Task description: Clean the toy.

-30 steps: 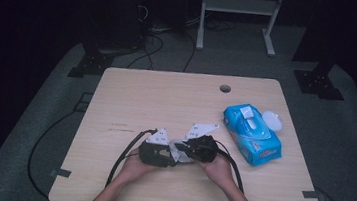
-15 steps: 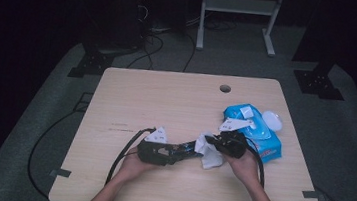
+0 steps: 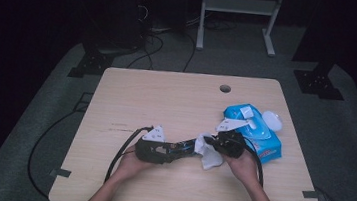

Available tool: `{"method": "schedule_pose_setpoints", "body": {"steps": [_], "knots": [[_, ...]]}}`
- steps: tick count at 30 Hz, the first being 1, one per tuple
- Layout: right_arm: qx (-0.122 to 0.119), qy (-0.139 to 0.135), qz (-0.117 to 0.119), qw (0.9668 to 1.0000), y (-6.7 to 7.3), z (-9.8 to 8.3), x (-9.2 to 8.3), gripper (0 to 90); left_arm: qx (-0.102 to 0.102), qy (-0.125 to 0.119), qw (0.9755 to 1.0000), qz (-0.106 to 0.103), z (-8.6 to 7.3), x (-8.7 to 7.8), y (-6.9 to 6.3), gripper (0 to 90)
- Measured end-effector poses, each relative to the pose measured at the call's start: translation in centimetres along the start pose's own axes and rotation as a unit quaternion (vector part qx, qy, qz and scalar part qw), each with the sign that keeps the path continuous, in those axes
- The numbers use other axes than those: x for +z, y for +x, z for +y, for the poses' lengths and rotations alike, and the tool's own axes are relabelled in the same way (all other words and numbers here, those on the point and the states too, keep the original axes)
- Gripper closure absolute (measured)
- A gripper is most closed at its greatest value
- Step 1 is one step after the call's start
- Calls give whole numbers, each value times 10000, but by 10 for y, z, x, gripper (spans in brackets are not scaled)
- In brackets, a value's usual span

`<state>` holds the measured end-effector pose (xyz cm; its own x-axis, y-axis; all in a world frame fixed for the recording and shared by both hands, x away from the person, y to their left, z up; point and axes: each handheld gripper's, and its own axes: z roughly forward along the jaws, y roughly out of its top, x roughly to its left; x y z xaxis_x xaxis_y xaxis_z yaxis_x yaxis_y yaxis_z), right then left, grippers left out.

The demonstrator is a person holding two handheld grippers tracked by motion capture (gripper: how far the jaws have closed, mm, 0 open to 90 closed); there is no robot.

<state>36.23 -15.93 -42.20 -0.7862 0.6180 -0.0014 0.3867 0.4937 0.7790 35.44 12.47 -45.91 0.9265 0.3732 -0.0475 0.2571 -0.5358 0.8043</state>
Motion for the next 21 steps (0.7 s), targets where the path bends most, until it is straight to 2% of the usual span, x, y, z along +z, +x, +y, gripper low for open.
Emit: {"method": "schedule_pose_setpoints", "body": {"steps": [3,5,8,13,16,21], "knots": [[-19,-63,44,10000,3,2,2,872,-53,-15,10000,12,-1,0,1,576],[10,-98,190,9998,5,5,5,871,-101,-16,9999,36,-1,-1,4,576],[-67,-49,172,9998,8,6,7,872,-125,-24,9999,61,-1,-3,4,568],[20,-47,227,9997,6,2,6,872,-222,-225,9995,-48,1,-9,4,506],[-37,-5,213,9998,6,4,5,871,-268,-234,9993,-82,1,-11,6,553],[-45,-228,219,9995,4,20,2,871,-233,-209,9995,-82,1,-11,7,568]]}}
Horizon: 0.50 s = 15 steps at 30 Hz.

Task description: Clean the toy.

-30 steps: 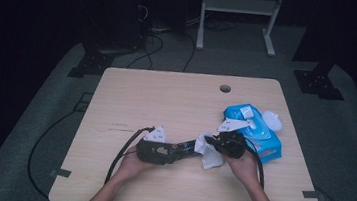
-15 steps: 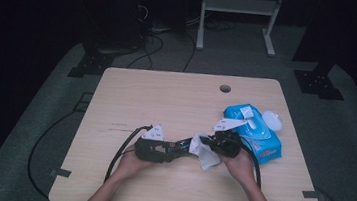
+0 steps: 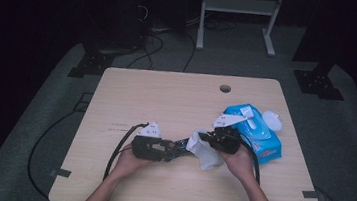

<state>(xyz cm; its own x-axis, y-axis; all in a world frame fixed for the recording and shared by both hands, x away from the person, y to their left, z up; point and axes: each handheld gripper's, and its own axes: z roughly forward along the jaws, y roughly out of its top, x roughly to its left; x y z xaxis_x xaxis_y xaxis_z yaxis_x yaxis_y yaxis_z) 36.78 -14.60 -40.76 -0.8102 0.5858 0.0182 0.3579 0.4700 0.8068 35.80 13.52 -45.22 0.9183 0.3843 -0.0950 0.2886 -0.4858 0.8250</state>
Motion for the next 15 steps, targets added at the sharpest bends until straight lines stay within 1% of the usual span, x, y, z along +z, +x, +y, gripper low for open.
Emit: {"method": "schedule_pose_setpoints", "body": {"steps": [1,3,7,8,9,11,15], "knots": [[28,-14,5,10000,-1,3,2,871,9,-13,10000,-2,0,0,0,569],[3,56,34,10000,-2,5,6,870,33,-15,10000,-13,0,0,0,573],[29,211,109,9997,-3,4,16,869,144,-10,9999,-17,0,0,-1,575],[41,277,150,9995,-3,2,19,869,141,-14,9999,-21,0,0,-2,575],[48,207,173,9996,-3,-1,19,869,137,-12,9999,-28,0,0,-2,575],[136,171,249,9995,-3,-3,17,870,110,-6,9999,-53,0,0,-1,572],[69,202,242,9995,-1,-5,14,870,4,-12,9999,-130,1,0,-1,560]]}}
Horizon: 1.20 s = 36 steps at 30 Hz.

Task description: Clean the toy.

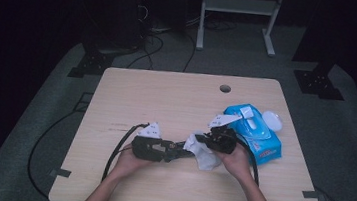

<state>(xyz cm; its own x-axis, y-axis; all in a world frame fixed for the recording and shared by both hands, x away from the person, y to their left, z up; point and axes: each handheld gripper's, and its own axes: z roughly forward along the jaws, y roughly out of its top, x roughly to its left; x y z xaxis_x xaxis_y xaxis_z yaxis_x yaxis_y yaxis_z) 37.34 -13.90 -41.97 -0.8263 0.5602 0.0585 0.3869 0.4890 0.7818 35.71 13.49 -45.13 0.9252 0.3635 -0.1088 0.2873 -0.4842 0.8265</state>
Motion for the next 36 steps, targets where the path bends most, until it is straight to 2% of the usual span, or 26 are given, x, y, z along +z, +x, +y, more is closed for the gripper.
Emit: {"method": "schedule_pose_setpoints", "body": {"steps": [3,8,12,20,29,34,36], "knots": [[-3,-75,-32,10000,3,-4,-2,870,-89,-47,9999,-62,0,-2,1,551],[-14,-195,-64,9998,8,-10,-7,870,-190,24,9998,-93,-1,-2,0,515],[-61,-243,-101,9996,12,-15,-10,870,-294,-45,9994,-182,-1,-3,1,525],[-186,-243,-85,9995,20,-20,-16,869,-304,-49,9993,-218,-3,-3,-3,528],[-237,-356,-74,9991,30,-29,-22,870,-96,-15,9999,-131,-5,-2,-14,523],[-314,-371,-75,9988,34,-31,-24,870,-81,204,9997,-99,-7,3,-17,490],[-294,-378,-68,9988,33,-30,-23,870,30,242,9997,-34,-7,6,-18,511]]}}
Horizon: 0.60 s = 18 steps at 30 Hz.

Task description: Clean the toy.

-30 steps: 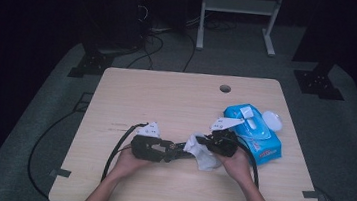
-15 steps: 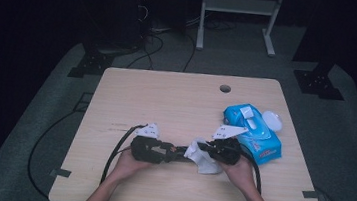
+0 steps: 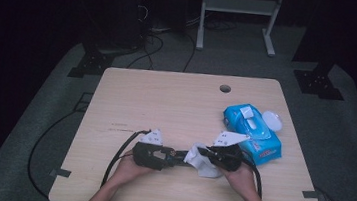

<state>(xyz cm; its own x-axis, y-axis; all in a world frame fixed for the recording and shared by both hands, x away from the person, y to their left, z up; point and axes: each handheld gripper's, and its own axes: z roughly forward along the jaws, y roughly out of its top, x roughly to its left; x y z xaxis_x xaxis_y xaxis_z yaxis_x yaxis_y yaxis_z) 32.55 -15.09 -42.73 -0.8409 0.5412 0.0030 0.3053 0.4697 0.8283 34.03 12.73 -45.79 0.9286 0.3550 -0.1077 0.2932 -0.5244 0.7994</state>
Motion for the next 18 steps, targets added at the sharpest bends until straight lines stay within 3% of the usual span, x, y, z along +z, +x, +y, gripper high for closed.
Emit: {"method": "schedule_pose_setpoints", "body": {"steps": [3,7,9,13,18], "knots": [[-23,72,-105,9999,-3,3,3,870,53,-11,10000,11,2,1,1,557],[124,163,-57,9998,-13,8,6,871,37,-47,9999,135,4,4,5,562],[224,82,-56,9997,-20,12,4,871,114,-53,9995,306,5,5,7,563],[472,-100,62,9988,-32,21,1,871,114,-153,9989,422,4,5,15,564],[526,217,199,9982,-32,18,20,870,83,-190,9976,655,2,2,22,561]]}}
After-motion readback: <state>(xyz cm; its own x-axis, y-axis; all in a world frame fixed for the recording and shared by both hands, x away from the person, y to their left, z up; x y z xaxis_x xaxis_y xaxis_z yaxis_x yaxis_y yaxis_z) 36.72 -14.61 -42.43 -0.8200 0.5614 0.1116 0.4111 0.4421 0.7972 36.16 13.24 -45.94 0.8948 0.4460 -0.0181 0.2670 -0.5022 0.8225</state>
